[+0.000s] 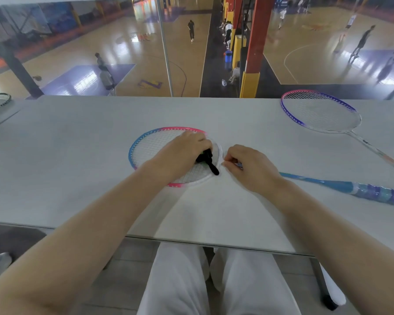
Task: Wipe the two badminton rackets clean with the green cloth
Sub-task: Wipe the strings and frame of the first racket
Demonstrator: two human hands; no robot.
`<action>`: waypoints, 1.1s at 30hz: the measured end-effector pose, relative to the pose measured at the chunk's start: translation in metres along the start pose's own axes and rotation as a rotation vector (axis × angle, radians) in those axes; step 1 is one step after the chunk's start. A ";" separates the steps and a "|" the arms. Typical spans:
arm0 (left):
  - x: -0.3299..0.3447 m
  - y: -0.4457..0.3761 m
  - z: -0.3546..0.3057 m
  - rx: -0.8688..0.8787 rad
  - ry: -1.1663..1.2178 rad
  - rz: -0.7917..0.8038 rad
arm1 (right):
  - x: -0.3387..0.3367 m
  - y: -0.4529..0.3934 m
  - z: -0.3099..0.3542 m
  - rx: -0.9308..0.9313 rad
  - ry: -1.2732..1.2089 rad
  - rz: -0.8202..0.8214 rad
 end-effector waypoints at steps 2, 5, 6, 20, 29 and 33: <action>-0.001 -0.012 0.007 -0.028 0.023 -0.015 | -0.001 0.000 0.000 -0.010 -0.003 -0.017; -0.002 -0.032 0.019 -0.075 0.060 -0.030 | -0.001 0.001 0.001 -0.022 -0.008 -0.019; -0.003 -0.038 0.023 -0.097 0.071 -0.036 | -0.001 0.001 0.001 -0.021 -0.008 -0.021; 0.003 0.010 0.028 -0.065 0.272 0.037 | 0.000 0.001 0.003 0.033 0.028 -0.004; 0.004 0.066 0.021 0.012 0.435 0.154 | -0.002 0.001 0.003 0.085 0.010 0.030; 0.006 0.044 0.027 0.002 0.378 0.104 | -0.002 0.002 0.003 0.078 0.015 0.027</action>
Point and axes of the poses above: each hand's wrist, its own y-axis away from the middle knuckle, its own x-axis out of the palm, z = x × y, the point moved 5 cm from there along -y, towards the middle knuckle, and after that the axes turned 10 degrees about z, right-handed, at the moved point
